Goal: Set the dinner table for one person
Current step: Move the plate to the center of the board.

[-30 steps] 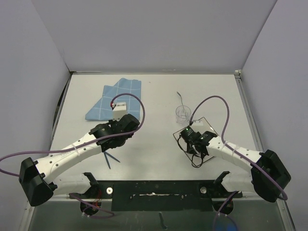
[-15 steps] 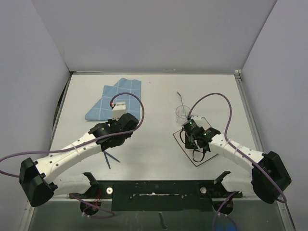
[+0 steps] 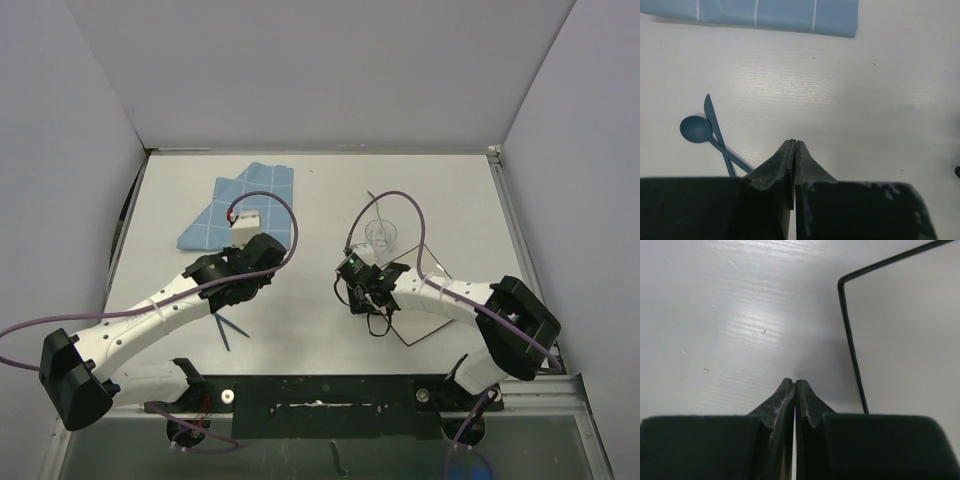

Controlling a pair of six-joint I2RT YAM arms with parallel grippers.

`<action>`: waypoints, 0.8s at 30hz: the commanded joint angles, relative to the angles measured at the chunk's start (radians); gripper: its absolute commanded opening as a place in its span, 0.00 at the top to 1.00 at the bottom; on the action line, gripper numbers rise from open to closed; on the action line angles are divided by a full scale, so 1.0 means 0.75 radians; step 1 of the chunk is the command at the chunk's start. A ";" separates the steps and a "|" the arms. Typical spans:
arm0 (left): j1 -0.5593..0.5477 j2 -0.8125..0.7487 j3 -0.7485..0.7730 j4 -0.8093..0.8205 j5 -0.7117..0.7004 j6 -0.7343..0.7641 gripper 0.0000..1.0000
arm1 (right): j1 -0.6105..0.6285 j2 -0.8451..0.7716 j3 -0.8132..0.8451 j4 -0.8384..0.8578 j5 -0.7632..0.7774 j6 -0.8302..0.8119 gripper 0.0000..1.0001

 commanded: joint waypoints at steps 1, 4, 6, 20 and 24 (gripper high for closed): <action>0.010 -0.051 0.006 0.032 0.008 0.007 1.00 | 0.004 0.060 0.099 0.050 0.012 0.012 1.00; 0.013 -0.065 0.002 0.030 0.010 0.015 1.00 | 0.001 0.082 0.131 0.046 0.022 -0.008 1.00; 0.018 -0.068 -0.004 0.031 0.010 0.020 1.00 | -0.009 0.105 0.147 0.053 0.025 -0.023 1.00; 0.045 -0.009 0.055 0.013 0.019 0.050 1.00 | -0.161 0.237 0.163 0.103 -0.045 -0.075 1.00; 0.053 0.030 0.078 0.013 0.022 0.062 1.00 | -0.242 0.237 0.127 0.115 -0.066 -0.097 1.00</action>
